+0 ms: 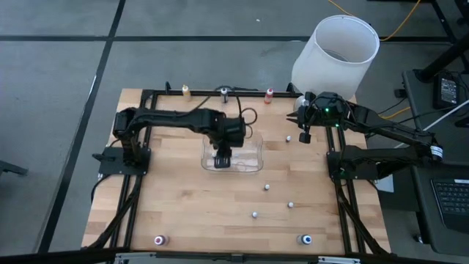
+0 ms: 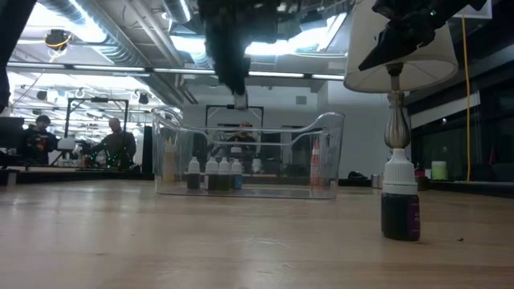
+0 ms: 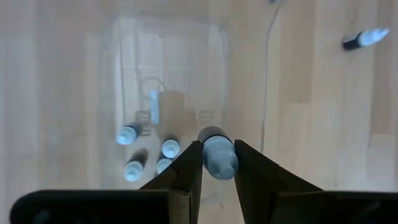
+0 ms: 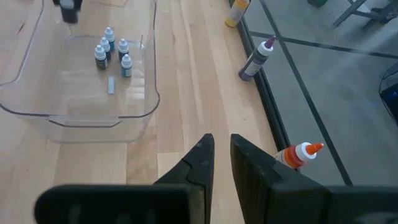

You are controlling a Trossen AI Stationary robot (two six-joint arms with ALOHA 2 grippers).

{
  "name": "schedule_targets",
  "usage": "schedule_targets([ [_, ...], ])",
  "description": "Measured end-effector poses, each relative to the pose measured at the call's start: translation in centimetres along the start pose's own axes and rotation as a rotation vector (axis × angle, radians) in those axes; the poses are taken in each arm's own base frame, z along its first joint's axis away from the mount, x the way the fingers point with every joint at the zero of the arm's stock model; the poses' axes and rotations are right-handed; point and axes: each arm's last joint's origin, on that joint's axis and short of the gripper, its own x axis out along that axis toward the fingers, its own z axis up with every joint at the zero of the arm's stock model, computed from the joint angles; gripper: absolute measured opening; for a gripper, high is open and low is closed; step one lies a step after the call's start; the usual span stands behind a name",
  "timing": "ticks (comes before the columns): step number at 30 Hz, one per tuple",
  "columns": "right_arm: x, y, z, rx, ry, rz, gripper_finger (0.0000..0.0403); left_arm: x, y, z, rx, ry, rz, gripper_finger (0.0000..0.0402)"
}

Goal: Pick & Place food coloring
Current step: Put the black food coloring bottle into the transparent bin

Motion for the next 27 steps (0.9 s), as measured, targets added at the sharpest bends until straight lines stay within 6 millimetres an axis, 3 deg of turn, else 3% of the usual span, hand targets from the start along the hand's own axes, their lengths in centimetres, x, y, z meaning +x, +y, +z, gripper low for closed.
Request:
schedule_targets([
  [11,0.6,0.0,0.0,-0.001,0.018,0.009,0.0058,4.6,0.5,-2.0,-0.044,0.0,0.023,0.0072],
  [27,2.4,0.2,-0.2,0.002,0.068,0.069,0.0058,6.0,0.4,-3.2,-0.021,0.036,0.024,0.0075],
])
